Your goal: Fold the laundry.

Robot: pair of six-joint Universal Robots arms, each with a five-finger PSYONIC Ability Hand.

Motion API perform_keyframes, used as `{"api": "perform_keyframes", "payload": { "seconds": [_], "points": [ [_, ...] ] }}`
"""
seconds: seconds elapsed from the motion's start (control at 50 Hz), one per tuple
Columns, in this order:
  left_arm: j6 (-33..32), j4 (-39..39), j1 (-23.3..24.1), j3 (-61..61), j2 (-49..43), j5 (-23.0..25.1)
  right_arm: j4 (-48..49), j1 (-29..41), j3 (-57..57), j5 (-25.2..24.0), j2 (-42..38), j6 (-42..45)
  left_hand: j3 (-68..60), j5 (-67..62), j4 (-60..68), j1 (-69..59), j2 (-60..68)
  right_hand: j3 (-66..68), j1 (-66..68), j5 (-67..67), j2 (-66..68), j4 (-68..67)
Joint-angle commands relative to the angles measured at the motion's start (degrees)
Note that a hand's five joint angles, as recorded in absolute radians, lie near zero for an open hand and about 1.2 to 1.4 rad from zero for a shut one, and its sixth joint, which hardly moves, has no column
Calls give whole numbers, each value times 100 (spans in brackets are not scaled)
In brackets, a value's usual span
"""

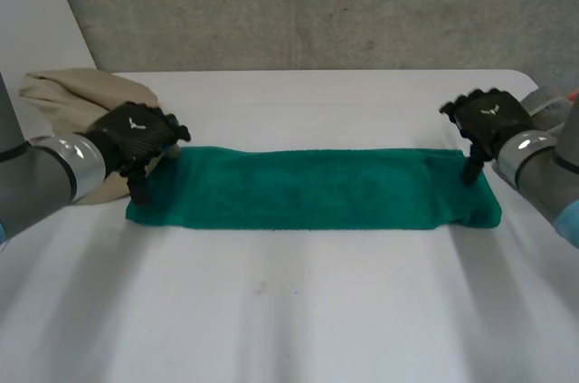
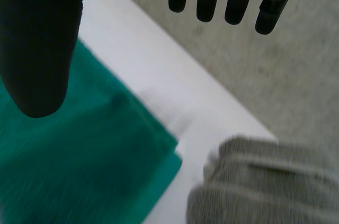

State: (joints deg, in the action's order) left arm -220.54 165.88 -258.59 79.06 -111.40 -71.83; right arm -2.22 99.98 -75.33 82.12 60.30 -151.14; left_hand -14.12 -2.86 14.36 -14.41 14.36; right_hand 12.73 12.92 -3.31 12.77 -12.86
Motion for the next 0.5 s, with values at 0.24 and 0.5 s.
{"api": "perform_keyframes", "payload": {
  "seconds": [0.24, 0.5],
  "points": [
    [960, 691, 64, 83, -14, -24, 1038, -690, -1502, -521, -36, -213, 105, -21, -129, 134, -129, 1308, 1289, -1250, 1304, -1295],
    [1118, 726, 186, 13, 4, -41, 1391, -717, -1406, -557, -572, -504, 105, -21, -129, 134, -129, 6719, 6700, -6661, 6715, -6706]
  ]
}}
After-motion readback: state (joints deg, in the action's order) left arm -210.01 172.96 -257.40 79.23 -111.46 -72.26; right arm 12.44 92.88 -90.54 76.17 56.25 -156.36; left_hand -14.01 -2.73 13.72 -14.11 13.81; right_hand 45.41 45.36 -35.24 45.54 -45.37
